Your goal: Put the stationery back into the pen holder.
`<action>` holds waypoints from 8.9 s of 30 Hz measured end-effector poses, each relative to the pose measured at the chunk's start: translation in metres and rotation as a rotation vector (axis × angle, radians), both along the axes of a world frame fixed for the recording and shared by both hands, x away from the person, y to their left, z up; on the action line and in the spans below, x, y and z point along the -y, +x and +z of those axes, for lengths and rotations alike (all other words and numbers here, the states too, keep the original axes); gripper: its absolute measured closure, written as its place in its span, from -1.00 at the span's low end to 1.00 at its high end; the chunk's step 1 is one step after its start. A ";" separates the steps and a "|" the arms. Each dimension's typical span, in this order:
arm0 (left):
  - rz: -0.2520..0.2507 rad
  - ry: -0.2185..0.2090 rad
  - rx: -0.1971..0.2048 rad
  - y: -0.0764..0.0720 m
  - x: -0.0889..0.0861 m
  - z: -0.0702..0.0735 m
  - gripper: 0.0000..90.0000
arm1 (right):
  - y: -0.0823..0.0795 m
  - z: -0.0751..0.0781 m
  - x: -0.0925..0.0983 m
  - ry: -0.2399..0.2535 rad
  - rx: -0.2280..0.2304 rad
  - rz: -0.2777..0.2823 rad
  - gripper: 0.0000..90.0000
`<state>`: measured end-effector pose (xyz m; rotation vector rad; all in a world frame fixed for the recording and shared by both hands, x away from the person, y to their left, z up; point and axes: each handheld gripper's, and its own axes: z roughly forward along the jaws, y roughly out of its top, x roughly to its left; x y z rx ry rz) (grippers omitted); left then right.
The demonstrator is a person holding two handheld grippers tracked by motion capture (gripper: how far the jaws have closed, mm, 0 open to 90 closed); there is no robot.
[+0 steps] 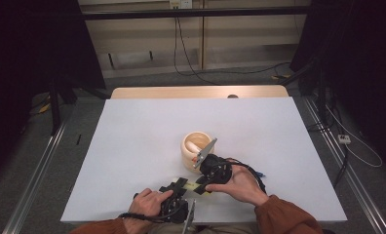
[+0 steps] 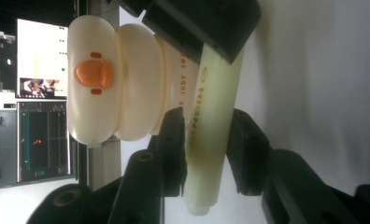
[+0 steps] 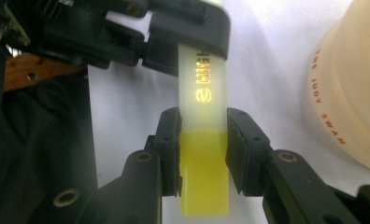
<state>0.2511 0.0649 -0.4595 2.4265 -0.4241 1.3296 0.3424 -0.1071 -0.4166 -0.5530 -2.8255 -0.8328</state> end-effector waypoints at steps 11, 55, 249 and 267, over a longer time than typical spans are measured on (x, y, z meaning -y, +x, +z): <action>0.026 -0.037 -0.035 0.001 -0.003 0.001 0.71 | -0.003 0.000 0.004 0.059 0.027 -0.030 0.50; 0.197 -0.533 -0.621 0.041 -0.053 0.030 0.72 | -0.022 -0.006 0.088 0.179 0.270 -0.376 -0.83; 0.372 -0.987 -0.819 0.114 -0.072 0.061 -0.85 | -0.058 -0.035 0.180 0.282 0.423 -0.757 -0.86; 0.471 -0.944 -0.840 0.089 -0.112 0.046 -0.85 | -0.055 -0.031 0.179 0.287 0.425 -0.747 -0.88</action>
